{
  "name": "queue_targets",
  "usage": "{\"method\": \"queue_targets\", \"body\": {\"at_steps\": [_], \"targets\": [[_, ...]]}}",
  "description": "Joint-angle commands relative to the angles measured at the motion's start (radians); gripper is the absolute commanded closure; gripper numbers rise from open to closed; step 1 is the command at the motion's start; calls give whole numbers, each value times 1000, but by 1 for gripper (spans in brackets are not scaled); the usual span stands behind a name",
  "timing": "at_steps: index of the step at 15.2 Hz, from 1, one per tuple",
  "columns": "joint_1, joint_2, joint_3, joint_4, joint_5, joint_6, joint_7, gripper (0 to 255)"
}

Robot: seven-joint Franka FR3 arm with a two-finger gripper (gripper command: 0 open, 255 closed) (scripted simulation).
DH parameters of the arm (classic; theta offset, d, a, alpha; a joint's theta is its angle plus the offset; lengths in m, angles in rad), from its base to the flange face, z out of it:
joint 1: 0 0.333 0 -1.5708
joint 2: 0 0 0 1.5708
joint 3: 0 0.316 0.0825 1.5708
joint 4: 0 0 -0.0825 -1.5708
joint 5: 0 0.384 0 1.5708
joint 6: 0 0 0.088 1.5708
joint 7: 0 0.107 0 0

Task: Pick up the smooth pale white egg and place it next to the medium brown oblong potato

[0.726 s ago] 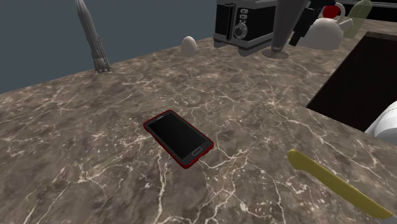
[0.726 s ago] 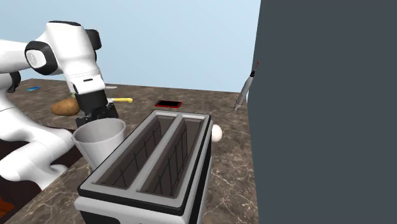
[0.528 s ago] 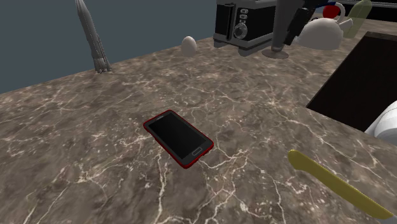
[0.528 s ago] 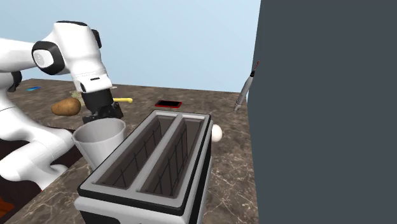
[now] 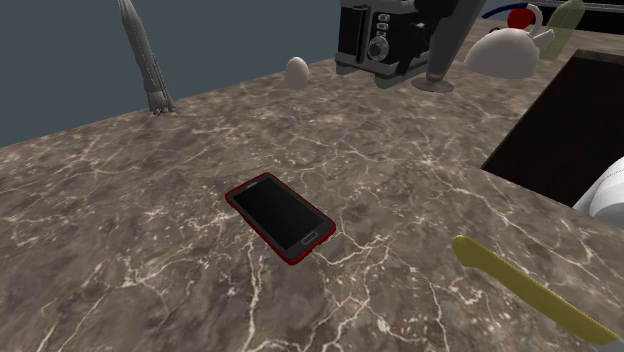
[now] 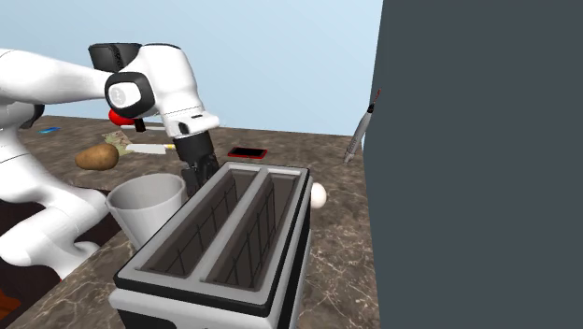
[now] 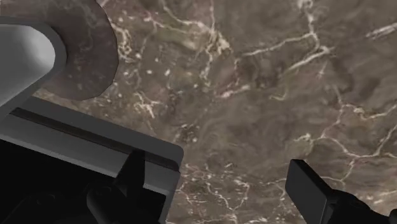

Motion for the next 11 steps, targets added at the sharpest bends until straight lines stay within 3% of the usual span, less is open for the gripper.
{"method": "queue_targets", "body": {"at_steps": [1, 11], "targets": [[2, 61, 26, 41, -19, 40, 12, 0], [8, 368, 167, 274, -191, 178, 116, 0]]}}
